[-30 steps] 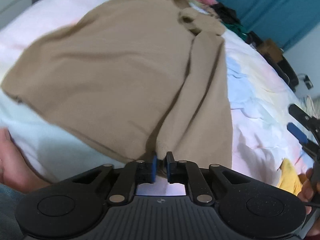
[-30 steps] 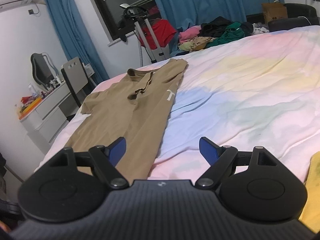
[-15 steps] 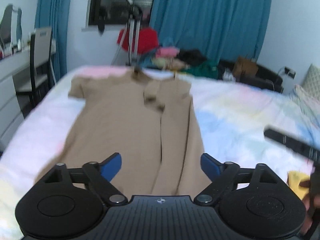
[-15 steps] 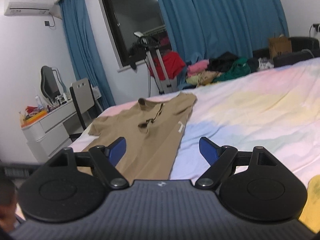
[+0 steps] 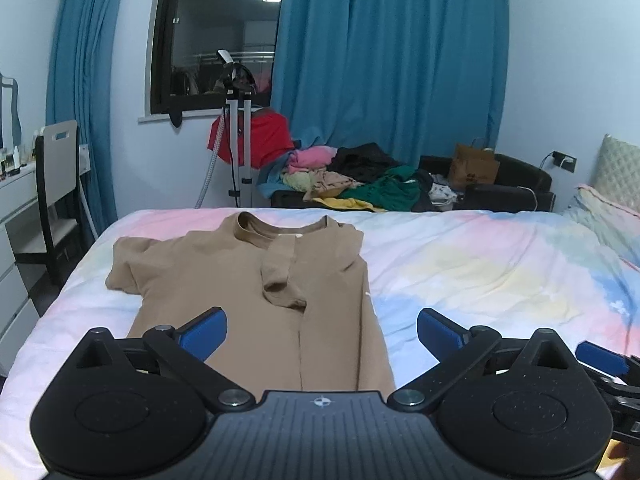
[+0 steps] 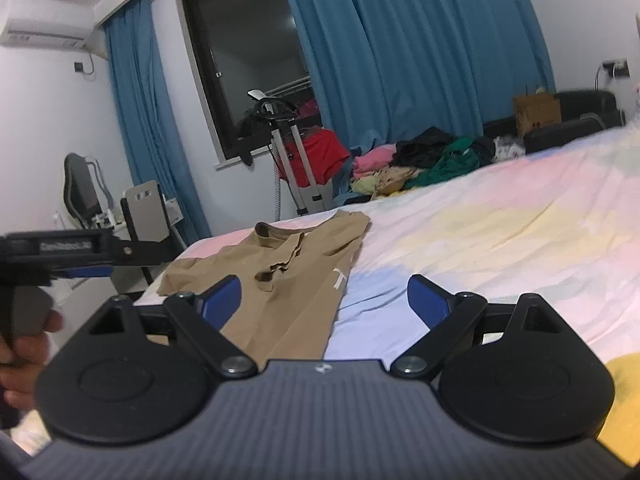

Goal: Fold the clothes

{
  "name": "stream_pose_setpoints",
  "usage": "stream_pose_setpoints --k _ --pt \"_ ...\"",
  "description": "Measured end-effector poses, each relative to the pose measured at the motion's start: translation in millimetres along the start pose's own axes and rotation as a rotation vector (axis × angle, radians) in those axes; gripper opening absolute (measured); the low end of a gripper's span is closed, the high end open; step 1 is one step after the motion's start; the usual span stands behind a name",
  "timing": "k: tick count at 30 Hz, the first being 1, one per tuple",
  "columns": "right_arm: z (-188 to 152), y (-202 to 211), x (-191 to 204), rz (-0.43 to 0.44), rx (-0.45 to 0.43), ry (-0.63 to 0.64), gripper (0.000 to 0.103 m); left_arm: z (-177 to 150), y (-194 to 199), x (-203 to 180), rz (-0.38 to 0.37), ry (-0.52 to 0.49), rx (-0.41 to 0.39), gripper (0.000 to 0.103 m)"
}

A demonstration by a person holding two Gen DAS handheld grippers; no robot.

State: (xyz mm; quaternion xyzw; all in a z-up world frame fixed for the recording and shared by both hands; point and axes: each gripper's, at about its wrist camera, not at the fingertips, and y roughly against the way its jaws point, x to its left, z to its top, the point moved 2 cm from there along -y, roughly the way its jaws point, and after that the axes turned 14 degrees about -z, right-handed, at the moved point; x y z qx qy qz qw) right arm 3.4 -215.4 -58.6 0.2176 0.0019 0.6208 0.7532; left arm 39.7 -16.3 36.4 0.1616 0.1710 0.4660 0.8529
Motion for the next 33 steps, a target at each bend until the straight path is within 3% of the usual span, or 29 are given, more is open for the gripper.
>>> stream_pose_setpoints --k 3,6,8,10,11,14,15,18,22,25,33 --pt "11.4 -22.9 6.5 0.022 0.074 -0.011 0.092 -4.7 -8.5 13.8 0.001 0.026 0.015 0.102" --pt "33.9 -66.7 27.7 0.095 0.116 0.011 0.087 -7.2 -12.9 29.1 0.014 -0.01 -0.001 0.102" --pt "46.4 -100.0 42.4 0.142 0.12 0.008 0.072 -12.1 -14.8 40.3 0.034 -0.036 -0.023 0.102" --pt "57.9 -134.2 57.1 0.188 0.124 0.009 0.071 -17.8 -20.1 54.3 0.039 -0.016 -0.035 0.102" --pt "59.6 -156.0 65.0 0.204 0.129 0.029 0.062 -20.7 -23.5 62.0 0.04 0.003 -0.039 0.102" --pt "57.2 -232.7 93.1 0.189 0.158 0.174 0.036 -31.2 -35.5 84.8 0.046 0.047 -0.041 0.102" --pt "53.2 -254.8 103.4 0.18 0.156 0.264 0.034 -34.9 -39.9 91.6 0.053 0.052 -0.037 0.102" --pt "37.4 -314.0 130.2 0.165 0.13 0.521 0.034 -42.1 -53.9 113.5 0.067 0.103 -0.021 0.102" --pt "14.9 -380.8 149.9 0.195 0.235 0.683 0.032 -47.0 -71.2 142.0 0.08 0.183 -0.009 0.102" --pt "-1.6 -407.5 163.7 0.217 0.284 0.787 0.031 -48.3 -77.2 159.5 0.085 0.231 -0.014 0.102" --pt "10.3 -441.3 235.4 0.301 0.26 0.775 0.032 -50.1 -72.5 187.3 0.13 0.288 -0.048 0.102"
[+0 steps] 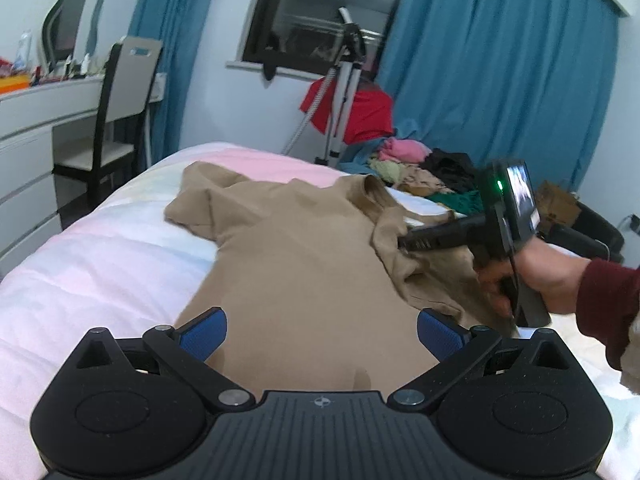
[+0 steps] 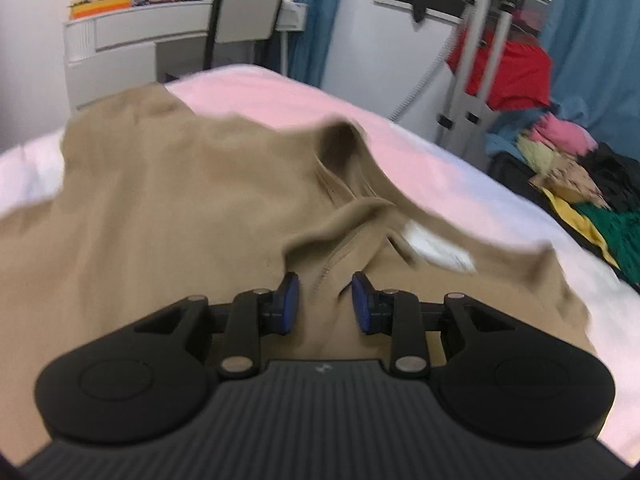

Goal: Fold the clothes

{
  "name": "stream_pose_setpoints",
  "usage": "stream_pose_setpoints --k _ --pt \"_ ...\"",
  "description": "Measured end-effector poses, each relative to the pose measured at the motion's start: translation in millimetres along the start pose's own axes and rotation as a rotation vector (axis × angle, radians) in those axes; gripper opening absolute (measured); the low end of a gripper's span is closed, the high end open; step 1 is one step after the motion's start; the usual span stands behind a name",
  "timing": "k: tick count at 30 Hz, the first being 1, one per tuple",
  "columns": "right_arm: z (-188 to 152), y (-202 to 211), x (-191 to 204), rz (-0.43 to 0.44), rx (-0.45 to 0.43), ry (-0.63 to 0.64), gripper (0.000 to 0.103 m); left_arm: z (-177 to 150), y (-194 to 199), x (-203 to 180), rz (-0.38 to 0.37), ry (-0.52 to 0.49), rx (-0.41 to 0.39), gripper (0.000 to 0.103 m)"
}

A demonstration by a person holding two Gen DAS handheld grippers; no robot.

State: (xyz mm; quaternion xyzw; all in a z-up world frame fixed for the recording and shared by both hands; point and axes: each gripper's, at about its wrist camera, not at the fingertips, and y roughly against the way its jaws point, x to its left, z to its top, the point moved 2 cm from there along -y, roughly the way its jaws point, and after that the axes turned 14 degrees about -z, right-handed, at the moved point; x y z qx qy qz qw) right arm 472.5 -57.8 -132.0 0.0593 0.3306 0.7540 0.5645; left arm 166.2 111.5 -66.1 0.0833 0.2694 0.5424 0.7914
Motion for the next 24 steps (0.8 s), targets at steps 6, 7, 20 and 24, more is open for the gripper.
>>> stream_pose_setpoints --k 6,7,20,24 --pt "78.8 24.6 47.5 0.093 -0.116 -0.055 0.032 10.0 26.6 10.8 0.04 0.012 -0.074 0.102" --pt "89.1 28.8 54.9 0.1 -0.122 -0.064 0.033 11.1 31.5 13.1 0.042 0.02 -0.078 0.102" --pt "112.2 15.5 185.8 0.234 -0.071 0.041 0.08 19.5 80.5 61.2 0.152 0.119 -0.159 0.102" --pt "112.5 -7.1 219.4 0.229 -0.028 0.084 0.08 19.4 80.3 72.4 0.171 0.162 -0.165 0.102"
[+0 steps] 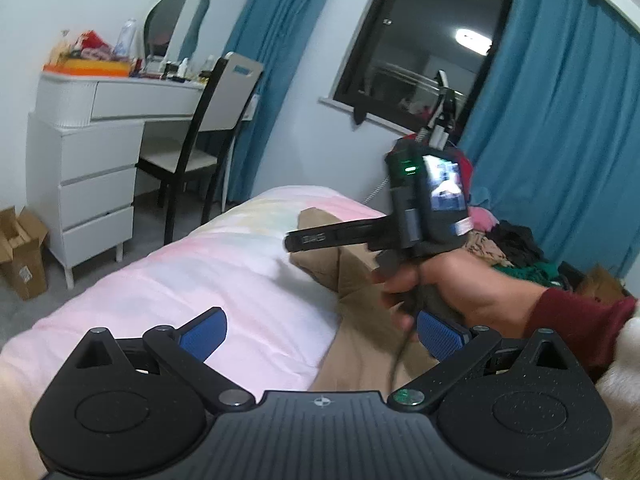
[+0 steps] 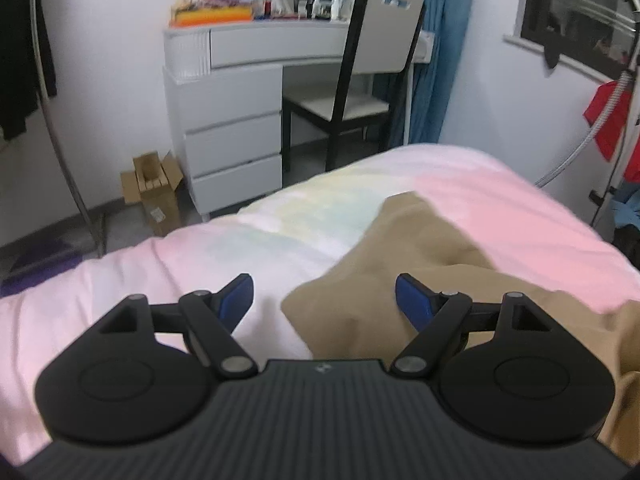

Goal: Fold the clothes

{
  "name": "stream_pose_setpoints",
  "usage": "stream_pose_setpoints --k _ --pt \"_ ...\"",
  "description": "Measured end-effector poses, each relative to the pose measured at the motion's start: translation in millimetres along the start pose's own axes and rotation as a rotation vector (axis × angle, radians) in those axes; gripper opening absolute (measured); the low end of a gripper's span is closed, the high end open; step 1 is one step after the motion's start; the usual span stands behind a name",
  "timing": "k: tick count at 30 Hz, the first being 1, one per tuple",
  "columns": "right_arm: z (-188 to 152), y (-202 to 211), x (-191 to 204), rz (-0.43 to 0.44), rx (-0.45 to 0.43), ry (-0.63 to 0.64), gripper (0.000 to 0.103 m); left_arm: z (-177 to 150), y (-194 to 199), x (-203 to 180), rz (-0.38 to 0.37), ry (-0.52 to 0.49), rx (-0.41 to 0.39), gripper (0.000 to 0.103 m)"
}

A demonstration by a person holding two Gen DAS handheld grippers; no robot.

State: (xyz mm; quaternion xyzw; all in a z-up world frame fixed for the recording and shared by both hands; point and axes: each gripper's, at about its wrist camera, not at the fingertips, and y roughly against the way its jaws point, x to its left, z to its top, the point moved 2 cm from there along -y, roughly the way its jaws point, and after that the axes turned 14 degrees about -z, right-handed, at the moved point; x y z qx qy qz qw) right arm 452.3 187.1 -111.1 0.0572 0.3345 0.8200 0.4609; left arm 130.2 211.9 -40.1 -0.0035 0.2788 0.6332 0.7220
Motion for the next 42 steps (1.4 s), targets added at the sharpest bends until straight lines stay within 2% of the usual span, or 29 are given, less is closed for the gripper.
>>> stream_pose_setpoints --k 2,4,6,7,8,9,12,16,20,24,28,32,34,35,36,42 --pt "-1.4 -14.7 5.8 -0.058 0.041 -0.013 0.079 -1.0 -1.9 3.2 0.018 0.008 -0.002 0.102" --pt "-6.2 -19.4 -1.8 -0.075 0.052 -0.087 0.076 -3.6 -5.2 4.0 0.065 -0.009 -0.003 0.101" --pt "-9.6 -17.6 -15.0 -0.084 0.042 -0.181 0.044 -3.7 -4.0 5.5 0.067 0.01 -0.013 0.099" --pt "-10.9 -15.3 -22.1 -0.091 0.036 -0.227 0.035 -3.3 -0.5 6.4 0.04 0.04 -0.033 0.099" --pt "-12.4 -11.6 -28.7 -0.099 0.028 -0.268 0.018 -2.8 3.9 7.1 0.012 0.064 -0.058 0.099" --pt "-13.5 -7.3 -34.9 -0.108 0.017 -0.303 0.013 -2.0 9.0 6.5 -0.008 0.068 -0.087 0.099" --pt "-12.8 17.1 -53.8 -0.147 -0.054 -0.363 0.012 0.4 17.7 -0.1 -0.013 0.023 -0.132 0.099" --pt "-17.6 74.2 -98.4 -0.182 -0.176 -0.503 0.011 0.9 23.1 -9.9 -0.036 -0.002 -0.142 0.099" --pt "-50.0 129.2 -155.0 -0.231 -0.26 -0.708 0.011 -1.3 29.1 -28.5 -0.07 -0.039 -0.154 0.099" --pt "-114.5 161.2 -202.9 -0.328 -0.255 -0.879 0.011 -10.6 23.6 -48.7 -0.097 -0.092 -0.123 0.1" --pt "-180.0 166.1 -231.5 -0.439 -0.172 -0.953 0.011 -24.6 11.2 -60.2 -0.121 -0.12 -0.057 0.1" --pt "-213.7 156.2 -241.7 -0.451 -0.097 -1.005 0.017 -35.6 -1.6 -65.2 -0.129 -0.144 -0.007 0.1" --pt "-217.1 150.0 -241.3 -0.438 -0.059 -1.02 0.04 -40.5 -7.8 -67.3 -0.131 -0.155 0.015 0.1" --pt "-216.2 153.4 -238.8 -0.44 -0.063 -1.012 0.071 -41.6 -10.4 -68.4 -0.13 -0.161 0.021 0.1" --pt "-215.3 156.8 -236.3 -0.442 -0.066 -1.005 0.09 -42.3 -12.7 -69.8 -0.129 -0.168 0.027 0.1" --pt "-204.3 215.0 -208.4 -0.471 -0.137 -0.922 0.088 -47.8 -16.9 -78.2 -0.14 -0.22 0.039 0.1"
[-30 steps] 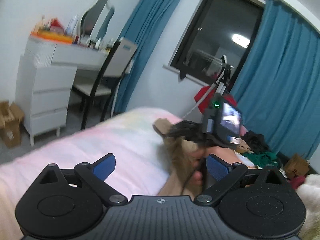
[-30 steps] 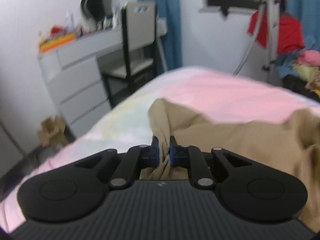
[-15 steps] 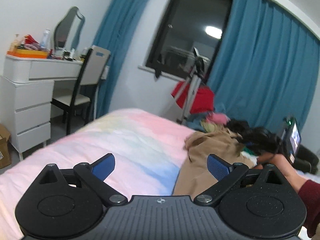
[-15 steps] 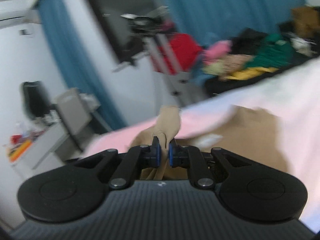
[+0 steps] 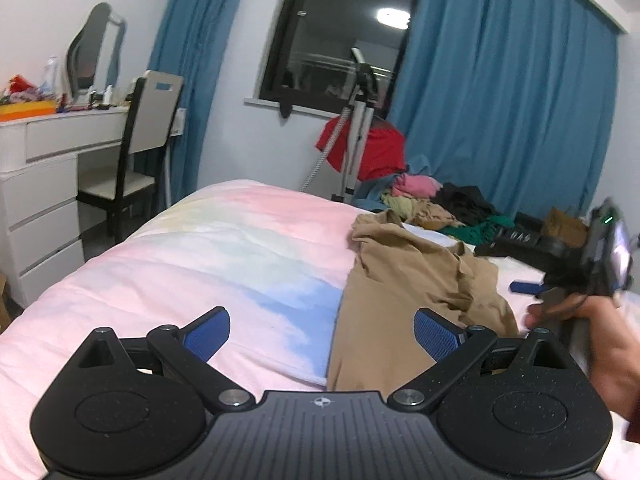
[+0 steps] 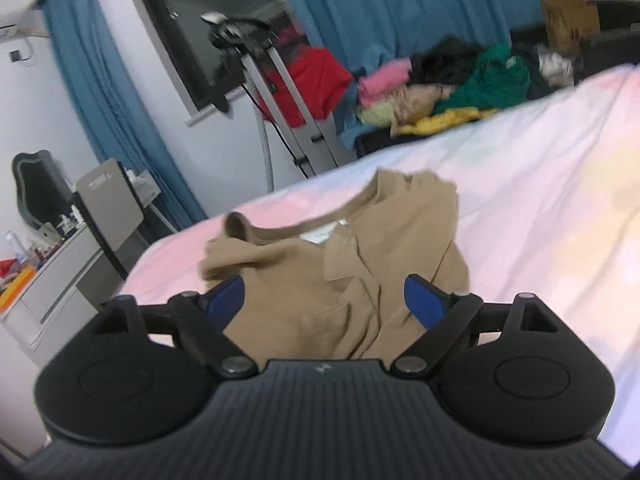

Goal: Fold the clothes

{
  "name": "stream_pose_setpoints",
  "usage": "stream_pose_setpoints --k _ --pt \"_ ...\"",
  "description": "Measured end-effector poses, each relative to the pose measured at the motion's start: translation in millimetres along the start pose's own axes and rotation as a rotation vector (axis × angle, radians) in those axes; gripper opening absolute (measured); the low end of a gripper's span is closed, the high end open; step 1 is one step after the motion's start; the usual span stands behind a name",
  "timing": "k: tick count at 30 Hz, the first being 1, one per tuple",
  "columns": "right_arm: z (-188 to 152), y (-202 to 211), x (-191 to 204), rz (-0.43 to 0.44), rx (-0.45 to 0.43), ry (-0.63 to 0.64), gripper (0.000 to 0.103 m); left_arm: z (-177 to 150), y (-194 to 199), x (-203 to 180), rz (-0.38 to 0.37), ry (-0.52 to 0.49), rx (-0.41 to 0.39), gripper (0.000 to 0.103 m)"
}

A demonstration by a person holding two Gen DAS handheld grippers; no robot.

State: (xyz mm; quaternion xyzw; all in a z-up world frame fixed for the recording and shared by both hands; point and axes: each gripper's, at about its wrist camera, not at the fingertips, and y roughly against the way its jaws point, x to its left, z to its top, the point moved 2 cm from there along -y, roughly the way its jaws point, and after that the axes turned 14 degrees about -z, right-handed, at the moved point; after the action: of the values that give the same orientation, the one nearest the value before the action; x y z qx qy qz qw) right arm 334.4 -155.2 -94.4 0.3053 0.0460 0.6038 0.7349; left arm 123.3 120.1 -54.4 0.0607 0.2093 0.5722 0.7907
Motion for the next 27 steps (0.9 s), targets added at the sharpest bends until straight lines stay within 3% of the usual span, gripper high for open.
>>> stream_pose_setpoints --k 4,10,13,15,22,27 --pt "-8.6 78.6 6.1 -0.008 -0.109 0.103 0.088 -3.0 0.3 -8.1 0.01 -0.035 0.007 0.1" --pt "-29.6 192.6 -0.4 -0.051 -0.19 0.197 0.088 -3.7 18.6 -29.4 -0.004 -0.086 0.044 0.1" --pt "-46.7 233.8 -10.8 -0.084 -0.191 0.206 0.088 -1.3 34.8 -36.5 -0.006 -0.102 0.038 0.101" --pt "-59.8 254.4 -21.7 -0.05 -0.192 0.193 0.088 -2.3 44.3 -40.1 0.0 -0.119 0.038 0.102" --pt "-95.8 261.1 -58.3 -0.08 -0.151 0.132 0.088 -17.3 39.8 -41.1 0.061 -0.198 0.153 0.102" --pt "-108.6 234.8 -71.0 -0.141 -0.09 0.096 0.088 -20.1 38.8 -11.9 0.121 -0.099 0.203 0.102"
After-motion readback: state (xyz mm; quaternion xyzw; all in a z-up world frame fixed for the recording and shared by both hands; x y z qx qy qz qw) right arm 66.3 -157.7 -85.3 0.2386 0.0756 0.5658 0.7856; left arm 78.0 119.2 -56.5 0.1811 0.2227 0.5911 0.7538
